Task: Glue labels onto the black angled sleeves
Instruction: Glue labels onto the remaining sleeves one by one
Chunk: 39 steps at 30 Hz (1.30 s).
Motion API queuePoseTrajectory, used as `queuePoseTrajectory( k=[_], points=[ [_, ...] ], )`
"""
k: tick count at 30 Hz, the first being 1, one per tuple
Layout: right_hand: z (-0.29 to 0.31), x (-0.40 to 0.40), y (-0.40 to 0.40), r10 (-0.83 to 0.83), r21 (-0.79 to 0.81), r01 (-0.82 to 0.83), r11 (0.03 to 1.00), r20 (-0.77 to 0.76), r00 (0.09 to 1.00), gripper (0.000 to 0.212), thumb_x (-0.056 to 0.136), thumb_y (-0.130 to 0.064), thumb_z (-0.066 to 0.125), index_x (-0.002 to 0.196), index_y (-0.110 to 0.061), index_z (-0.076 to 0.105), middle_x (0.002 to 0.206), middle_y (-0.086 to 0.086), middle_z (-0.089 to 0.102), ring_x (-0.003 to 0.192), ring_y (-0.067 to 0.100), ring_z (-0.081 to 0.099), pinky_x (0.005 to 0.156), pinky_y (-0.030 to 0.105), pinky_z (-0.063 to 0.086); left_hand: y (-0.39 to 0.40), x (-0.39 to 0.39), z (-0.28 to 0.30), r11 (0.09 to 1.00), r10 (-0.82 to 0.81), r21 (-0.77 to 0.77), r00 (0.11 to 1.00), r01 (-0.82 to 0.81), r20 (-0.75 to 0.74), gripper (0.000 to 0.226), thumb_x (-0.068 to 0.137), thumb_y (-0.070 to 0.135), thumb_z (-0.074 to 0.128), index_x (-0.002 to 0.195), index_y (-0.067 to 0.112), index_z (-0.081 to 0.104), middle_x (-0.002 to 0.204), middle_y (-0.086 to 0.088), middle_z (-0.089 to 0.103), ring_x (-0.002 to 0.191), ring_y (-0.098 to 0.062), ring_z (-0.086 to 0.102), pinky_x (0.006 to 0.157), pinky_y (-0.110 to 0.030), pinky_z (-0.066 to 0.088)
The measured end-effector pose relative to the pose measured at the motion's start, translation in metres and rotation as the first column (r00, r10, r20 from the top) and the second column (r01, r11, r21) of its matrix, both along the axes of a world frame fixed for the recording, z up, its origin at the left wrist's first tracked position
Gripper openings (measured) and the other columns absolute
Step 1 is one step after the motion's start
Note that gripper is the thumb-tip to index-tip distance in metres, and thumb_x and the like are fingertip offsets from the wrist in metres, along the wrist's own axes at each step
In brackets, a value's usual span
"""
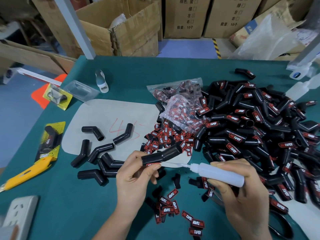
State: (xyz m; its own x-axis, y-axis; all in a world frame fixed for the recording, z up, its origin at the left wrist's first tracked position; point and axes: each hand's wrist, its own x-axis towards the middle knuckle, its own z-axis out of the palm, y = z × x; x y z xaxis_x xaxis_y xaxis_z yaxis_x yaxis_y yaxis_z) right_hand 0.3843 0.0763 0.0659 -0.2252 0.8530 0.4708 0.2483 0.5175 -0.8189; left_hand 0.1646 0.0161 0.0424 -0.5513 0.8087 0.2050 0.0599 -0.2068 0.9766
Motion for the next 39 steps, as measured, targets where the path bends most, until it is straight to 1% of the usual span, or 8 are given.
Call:
queuePoseTrajectory(
  k=[3, 7, 13, 18, 24, 29, 34, 39],
  points=[
    [0.001, 0.001, 0.002, 0.008, 0.01, -0.008, 1.0, 0.005, 1.0, 0.024, 0.098, -0.046, 0.067, 0.12, -0.039, 0.059, 0.113, -0.017, 0.07, 0.103, 0.017, 0.066, 0.085, 0.032, 0.052, 0.0, -0.002, -0.003, 1.0, -0.005, -0.012, 1.0, 0.005, -0.003, 0.022, 0.084, 0.0, 0.076, 0.074, 0.02, 0.076, 0.08, 0.0, 0.061, 0.054, -0.016, 0.059, 0.051, -0.022, 0.05],
    [-0.001, 0.001, 0.005, 0.016, -0.006, -0.016, 1.0, -0.06, 0.998, 0.038, 0.091, -0.034, 0.074, 0.121, -0.05, 0.056, 0.115, -0.021, 0.067, 0.108, 0.015, 0.067, 0.09, 0.027, 0.054, 0.001, -0.005, -0.003, 0.999, -0.026, -0.021, 0.999, 0.026, 0.033, 0.009, 0.085, 0.018, 0.078, 0.08, 0.024, 0.079, 0.081, -0.004, 0.06, 0.056, -0.015, 0.059, 0.051, -0.022, 0.051],
    [-0.012, -0.007, 0.012, -0.064, -0.277, -0.015, 0.961, -0.274, 0.96, 0.042, 0.082, -0.025, 0.084, 0.111, -0.044, 0.06, 0.111, -0.008, 0.069, 0.102, 0.012, 0.068, 0.082, 0.02, 0.056, 0.004, -0.007, -0.01, 0.993, -0.055, -0.095, 0.989, 0.069, 0.139, 0.006, 0.085, 0.02, 0.083, 0.087, 0.016, 0.08, 0.082, -0.004, 0.059, 0.059, -0.016, 0.058, 0.051, -0.024, 0.05],
    [-0.031, -0.015, 0.022, -0.091, -0.431, 0.066, 0.9, -0.038, 0.995, 0.045, 0.09, -0.02, 0.081, 0.112, -0.055, 0.063, 0.115, -0.017, 0.069, 0.102, 0.008, 0.067, 0.086, 0.03, 0.056, 0.007, -0.008, -0.013, 0.989, -0.095, -0.1, 0.983, 0.112, 0.16, 0.014, 0.086, 0.027, 0.076, 0.094, 0.016, 0.08, 0.086, 0.005, 0.059, 0.055, -0.017, 0.054, 0.055, -0.022, 0.05],
    [-0.042, -0.014, 0.028, -0.047, -0.457, 0.181, 0.871, 0.29, 0.956, 0.041, 0.093, -0.025, 0.077, 0.106, -0.058, 0.056, 0.113, -0.031, 0.063, 0.101, -0.004, 0.061, 0.077, 0.024, 0.049, 0.011, -0.006, -0.019, 0.984, -0.117, -0.099, 0.961, 0.146, 0.249, 0.019, 0.084, 0.025, 0.077, 0.096, 0.01, 0.08, 0.087, 0.002, 0.06, 0.059, -0.018, 0.054, 0.054, -0.026, 0.049],
    [-0.044, -0.014, 0.027, -0.013, -0.476, 0.213, 0.853, 0.389, 0.921, 0.025, 0.096, -0.04, 0.072, 0.105, -0.05, 0.051, 0.107, -0.031, 0.063, 0.091, 0.003, 0.063, 0.077, 0.04, 0.055, 0.011, -0.005, -0.021, 0.98, -0.153, -0.082, 0.948, 0.183, 0.279, 0.015, 0.084, 0.024, 0.077, 0.092, 0.011, 0.08, 0.088, 0.001, 0.061, 0.059, -0.017, 0.053, 0.054, -0.026, 0.048],
    [-0.04, -0.014, 0.025, 0.02, -0.435, 0.2, 0.878, 0.452, 0.892, 0.024, 0.096, -0.04, 0.066, 0.103, -0.052, 0.046, 0.097, -0.033, 0.06, 0.08, -0.001, 0.057, 0.063, 0.03, 0.043, 0.011, -0.005, -0.018, 0.975, -0.194, -0.048, 0.94, 0.215, 0.282, 0.01, 0.084, 0.022, 0.078, 0.091, 0.015, 0.081, 0.087, 0.004, 0.061, 0.058, -0.013, 0.051, 0.052, -0.023, 0.047],
    [-0.036, -0.014, 0.025, 0.045, -0.433, 0.184, 0.882, 0.468, 0.883, 0.026, 0.096, -0.042, 0.066, 0.106, -0.053, 0.045, 0.103, -0.031, 0.06, 0.087, -0.001, 0.059, 0.069, 0.03, 0.047, 0.01, -0.005, -0.017, 0.975, -0.198, -0.039, 0.939, 0.218, 0.282, 0.011, 0.082, 0.021, 0.079, 0.091, 0.014, 0.082, 0.088, 0.002, 0.061, 0.057, -0.013, 0.051, 0.051, -0.023, 0.046]
  ],
)
